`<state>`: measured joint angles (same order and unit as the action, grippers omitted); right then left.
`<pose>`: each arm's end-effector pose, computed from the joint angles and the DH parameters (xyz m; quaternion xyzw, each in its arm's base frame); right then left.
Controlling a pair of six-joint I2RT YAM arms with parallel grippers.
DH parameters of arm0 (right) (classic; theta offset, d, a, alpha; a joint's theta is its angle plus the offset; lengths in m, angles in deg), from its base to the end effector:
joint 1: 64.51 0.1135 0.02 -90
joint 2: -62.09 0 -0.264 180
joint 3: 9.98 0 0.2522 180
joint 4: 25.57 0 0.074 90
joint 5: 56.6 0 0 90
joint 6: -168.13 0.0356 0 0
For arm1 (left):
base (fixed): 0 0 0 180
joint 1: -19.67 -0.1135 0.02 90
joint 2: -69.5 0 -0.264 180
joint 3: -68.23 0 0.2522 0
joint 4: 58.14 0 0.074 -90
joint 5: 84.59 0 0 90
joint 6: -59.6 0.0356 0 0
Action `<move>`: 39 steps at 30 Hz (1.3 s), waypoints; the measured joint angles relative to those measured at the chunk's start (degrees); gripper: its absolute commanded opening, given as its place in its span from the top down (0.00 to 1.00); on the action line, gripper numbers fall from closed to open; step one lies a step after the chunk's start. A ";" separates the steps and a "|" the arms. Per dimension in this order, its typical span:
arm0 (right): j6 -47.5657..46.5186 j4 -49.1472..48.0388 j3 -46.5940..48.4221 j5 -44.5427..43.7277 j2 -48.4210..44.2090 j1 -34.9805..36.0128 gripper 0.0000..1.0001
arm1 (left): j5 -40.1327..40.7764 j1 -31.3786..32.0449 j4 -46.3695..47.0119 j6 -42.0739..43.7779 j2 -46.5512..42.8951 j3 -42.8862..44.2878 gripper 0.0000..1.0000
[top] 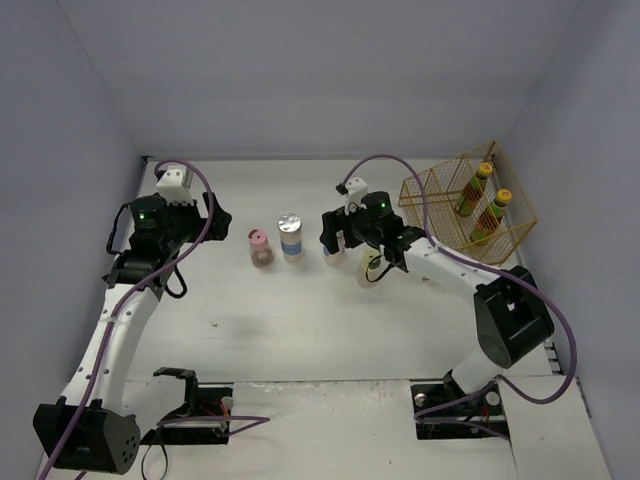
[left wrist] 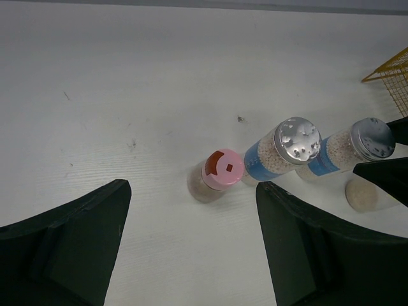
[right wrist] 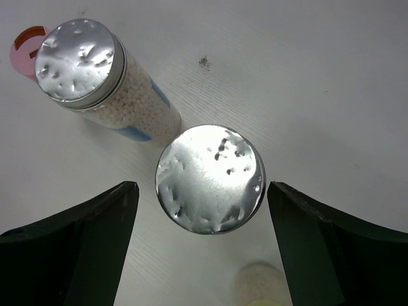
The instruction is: Organize the condiment bottles
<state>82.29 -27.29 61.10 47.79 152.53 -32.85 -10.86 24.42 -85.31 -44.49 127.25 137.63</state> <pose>0.3046 0.1982 0.2610 -0.2622 0.7603 0.2763 0.5262 0.2287 -0.0290 0.3588 0.0212 0.7925 -0.2092 0.5725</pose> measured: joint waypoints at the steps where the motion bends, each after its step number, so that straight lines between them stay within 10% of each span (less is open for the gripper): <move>1: -0.09 -0.57 0.28 -0.02 0.35 -0.02 0.20 | -0.02 0.00 0.00 -0.07 0.02 0.00 0.20; 12: -1.20 -2.16 2.12 -3.04 2.47 0.33 1.00 | -0.31 -0.33 0.00 -0.31 0.33 0.00 0.20; 39: 0.79 8.44 21.46 -28.85 -7.96 -22.75 1.00 | -0.85 -0.33 0.00 -1.11 0.37 0.00 0.20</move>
<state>83.08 -18.86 82.57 18.94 144.57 -55.60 -11.71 24.09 -85.31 -45.61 127.62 137.63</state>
